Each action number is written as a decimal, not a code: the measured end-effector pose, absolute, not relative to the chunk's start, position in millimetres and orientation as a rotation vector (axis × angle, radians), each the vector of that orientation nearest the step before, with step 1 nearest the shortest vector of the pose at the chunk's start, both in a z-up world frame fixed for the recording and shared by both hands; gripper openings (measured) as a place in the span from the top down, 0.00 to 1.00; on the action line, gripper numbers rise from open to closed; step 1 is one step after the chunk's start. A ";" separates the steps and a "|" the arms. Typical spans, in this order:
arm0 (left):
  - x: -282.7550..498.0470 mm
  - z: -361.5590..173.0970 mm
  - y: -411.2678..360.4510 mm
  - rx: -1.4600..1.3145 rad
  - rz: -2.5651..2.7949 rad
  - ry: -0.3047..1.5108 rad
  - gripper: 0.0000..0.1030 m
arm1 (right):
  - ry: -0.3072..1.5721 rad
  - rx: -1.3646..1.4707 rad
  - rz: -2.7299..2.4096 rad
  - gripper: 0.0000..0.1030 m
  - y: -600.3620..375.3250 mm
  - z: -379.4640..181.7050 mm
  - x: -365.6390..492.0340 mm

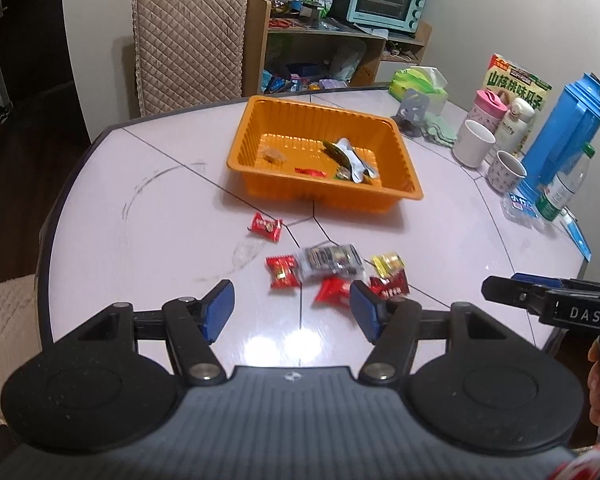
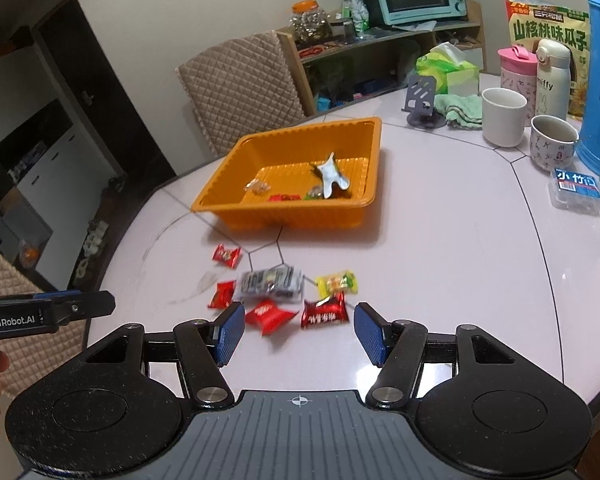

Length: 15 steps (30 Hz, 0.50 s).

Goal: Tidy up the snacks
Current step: 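Withdraw both open tools from the tray back toward the snack pile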

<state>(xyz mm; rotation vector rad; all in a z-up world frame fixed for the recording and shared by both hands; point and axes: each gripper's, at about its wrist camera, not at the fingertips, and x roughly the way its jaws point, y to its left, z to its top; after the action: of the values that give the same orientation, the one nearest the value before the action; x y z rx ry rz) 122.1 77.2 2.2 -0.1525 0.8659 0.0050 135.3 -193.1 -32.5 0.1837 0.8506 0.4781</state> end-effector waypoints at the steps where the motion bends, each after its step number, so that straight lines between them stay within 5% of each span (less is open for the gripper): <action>1: 117.9 1.9 75.1 -0.154 0.003 0.867 0.41 | 0.852 0.181 0.480 0.41 -193.4 -32.8 132.0; 15: 77.2 -8.6 48.2 -0.138 0.003 0.905 0.41 | 0.889 0.140 0.508 0.41 -199.7 -41.6 90.6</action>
<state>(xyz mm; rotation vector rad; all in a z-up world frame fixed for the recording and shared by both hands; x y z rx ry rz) 77.2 48.2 -8.6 -0.1382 0.9048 0.0030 90.6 -199.7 -41.6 0.1402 0.8887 0.5082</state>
